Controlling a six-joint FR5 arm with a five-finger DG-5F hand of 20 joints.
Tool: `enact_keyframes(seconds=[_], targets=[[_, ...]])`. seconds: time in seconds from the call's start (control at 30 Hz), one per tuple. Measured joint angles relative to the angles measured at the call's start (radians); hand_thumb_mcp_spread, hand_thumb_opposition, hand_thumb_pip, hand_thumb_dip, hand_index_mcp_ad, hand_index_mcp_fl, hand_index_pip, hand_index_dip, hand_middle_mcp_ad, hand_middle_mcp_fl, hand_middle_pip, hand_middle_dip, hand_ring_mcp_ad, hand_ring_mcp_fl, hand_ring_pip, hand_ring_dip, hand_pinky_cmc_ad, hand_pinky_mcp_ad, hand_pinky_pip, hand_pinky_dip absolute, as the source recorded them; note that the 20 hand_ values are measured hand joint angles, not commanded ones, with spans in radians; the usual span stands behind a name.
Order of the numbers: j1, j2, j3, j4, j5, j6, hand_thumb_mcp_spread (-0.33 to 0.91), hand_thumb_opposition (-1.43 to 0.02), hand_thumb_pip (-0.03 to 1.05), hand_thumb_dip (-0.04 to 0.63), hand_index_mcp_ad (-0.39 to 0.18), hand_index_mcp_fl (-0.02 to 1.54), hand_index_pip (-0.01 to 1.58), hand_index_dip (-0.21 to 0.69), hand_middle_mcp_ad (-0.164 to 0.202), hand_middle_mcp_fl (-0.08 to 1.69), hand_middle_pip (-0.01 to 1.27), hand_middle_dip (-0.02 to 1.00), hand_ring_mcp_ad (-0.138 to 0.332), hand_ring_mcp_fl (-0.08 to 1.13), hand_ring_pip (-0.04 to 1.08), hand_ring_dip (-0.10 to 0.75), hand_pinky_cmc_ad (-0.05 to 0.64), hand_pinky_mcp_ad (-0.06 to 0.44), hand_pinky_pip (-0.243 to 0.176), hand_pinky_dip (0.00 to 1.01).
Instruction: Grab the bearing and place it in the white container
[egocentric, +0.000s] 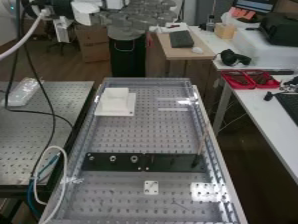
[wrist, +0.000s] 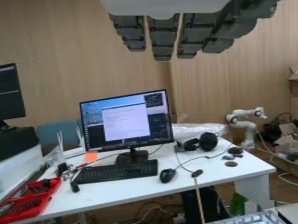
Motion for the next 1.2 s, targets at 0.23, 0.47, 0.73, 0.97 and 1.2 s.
enact_keyframes(seconds=[0.23, 0.47, 0.73, 0.97, 1.2], targets=[[-0.001, -0.005, 0.011, 0.001, -0.012, -0.011, 0.22, -0.39, 0.28, 0.037, 0.009, -0.01, 0.04, 0.035, 0.075, 0.02, 0.09, 0.06, 0.079, 0.00, 0.05, 0.061, 0.138, 0.148, -0.028, 0.20], [-0.003, -0.012, 0.022, 0.003, -0.030, -0.019, 0.25, -0.61, 0.31, 0.033, 0.009, -0.01, 0.07, 0.065, 0.075, 0.02, 0.12, 0.13, 0.138, 0.00, 0.08, 0.117, 0.328, 0.291, -0.063, 0.35], [0.000, -0.021, 0.023, 0.004, -0.023, -0.033, 0.25, -0.67, 0.33, 0.033, 0.005, 0.00, 0.09, 0.080, 0.075, 0.02, 0.13, 0.14, 0.152, 0.00, 0.09, 0.134, 0.401, 0.328, -0.091, 0.40], [-0.003, -0.047, -0.012, 0.012, -0.002, -0.012, 0.25, -0.70, 0.35, 0.035, 0.007, 0.01, 0.09, 0.080, 0.086, 0.02, 0.14, 0.16, 0.168, 0.00, 0.10, 0.134, 0.429, 0.344, -0.105, 0.41], [-0.020, -0.085, -0.060, 0.021, 0.028, 0.016, 0.25, -0.73, 0.42, 0.047, 0.007, 0.02, 0.09, 0.075, 0.086, 0.03, 0.14, 0.16, 0.168, 0.00, 0.10, 0.134, 0.429, 0.344, -0.106, 0.42]])
